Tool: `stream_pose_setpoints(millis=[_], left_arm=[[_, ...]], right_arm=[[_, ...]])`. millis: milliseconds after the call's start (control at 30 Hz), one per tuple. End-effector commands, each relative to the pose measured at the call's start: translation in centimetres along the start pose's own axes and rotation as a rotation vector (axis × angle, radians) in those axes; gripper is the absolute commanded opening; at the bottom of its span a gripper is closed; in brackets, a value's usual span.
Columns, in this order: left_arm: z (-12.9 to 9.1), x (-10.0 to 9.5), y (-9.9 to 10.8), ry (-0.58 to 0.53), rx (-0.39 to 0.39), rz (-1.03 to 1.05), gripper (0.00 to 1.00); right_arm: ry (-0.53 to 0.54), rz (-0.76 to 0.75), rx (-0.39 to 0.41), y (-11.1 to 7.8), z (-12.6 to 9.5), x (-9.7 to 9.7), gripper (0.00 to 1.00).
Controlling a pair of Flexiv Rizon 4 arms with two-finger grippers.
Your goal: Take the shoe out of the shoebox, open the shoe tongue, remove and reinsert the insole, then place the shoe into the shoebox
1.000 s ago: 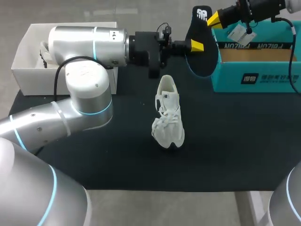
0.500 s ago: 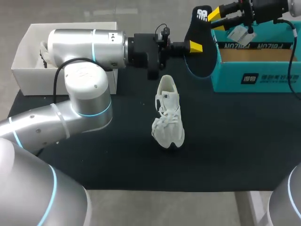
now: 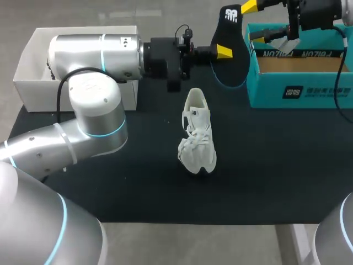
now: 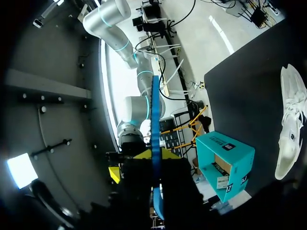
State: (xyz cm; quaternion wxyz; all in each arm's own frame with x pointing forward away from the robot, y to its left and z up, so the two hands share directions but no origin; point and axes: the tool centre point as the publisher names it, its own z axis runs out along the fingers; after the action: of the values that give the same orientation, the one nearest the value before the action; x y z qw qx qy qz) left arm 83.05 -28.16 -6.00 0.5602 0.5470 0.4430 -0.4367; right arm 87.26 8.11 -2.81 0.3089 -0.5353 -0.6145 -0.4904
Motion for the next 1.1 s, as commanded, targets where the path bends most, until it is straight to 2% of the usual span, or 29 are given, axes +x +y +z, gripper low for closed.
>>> stream_pose_setpoints(millis=[33, 167, 467, 733, 800, 867, 1100], left_arm=[[-0.9, -0.2, -0.4, 0.004, -0.011, 0.0, 0.0], [-1.5, -0.5, -0.5, 0.014, -0.023, -0.002, 0.0], [-2.9, -0.9, 0.1, 0.023, -0.037, -0.022, 0.0], [-3.2, -0.9, 0.0, 0.03, -0.034, -0.033, 0.0], [-3.3, -0.7, -0.1, 0.035, -0.033, -0.034, 0.0], [-3.3, -0.4, 0.0, 0.042, -0.032, -0.044, 0.0], [-2.8, 0.1, -0.1, 0.044, -0.023, -0.073, 0.0]], right_arm=[[-0.001, 0.003, -0.011, -1.1, -0.4, -0.3, 1.0], [-0.001, 0.008, -0.026, -2.1, -0.8, -0.6, 1.0], [0.039, -0.069, -0.108, -4.1, -0.9, 0.4, 1.0], [0.054, -0.068, -0.125, -5.4, -0.7, 0.7, 1.0], [0.041, -0.067, -0.14, -5.7, -1.0, 0.6, 1.0], [-0.045, -0.067, -0.186, -5.9, -1.4, 0.7, 1.0], [-0.045, -0.067, -0.186, -5.9, -1.4, 0.7, 1.0]])
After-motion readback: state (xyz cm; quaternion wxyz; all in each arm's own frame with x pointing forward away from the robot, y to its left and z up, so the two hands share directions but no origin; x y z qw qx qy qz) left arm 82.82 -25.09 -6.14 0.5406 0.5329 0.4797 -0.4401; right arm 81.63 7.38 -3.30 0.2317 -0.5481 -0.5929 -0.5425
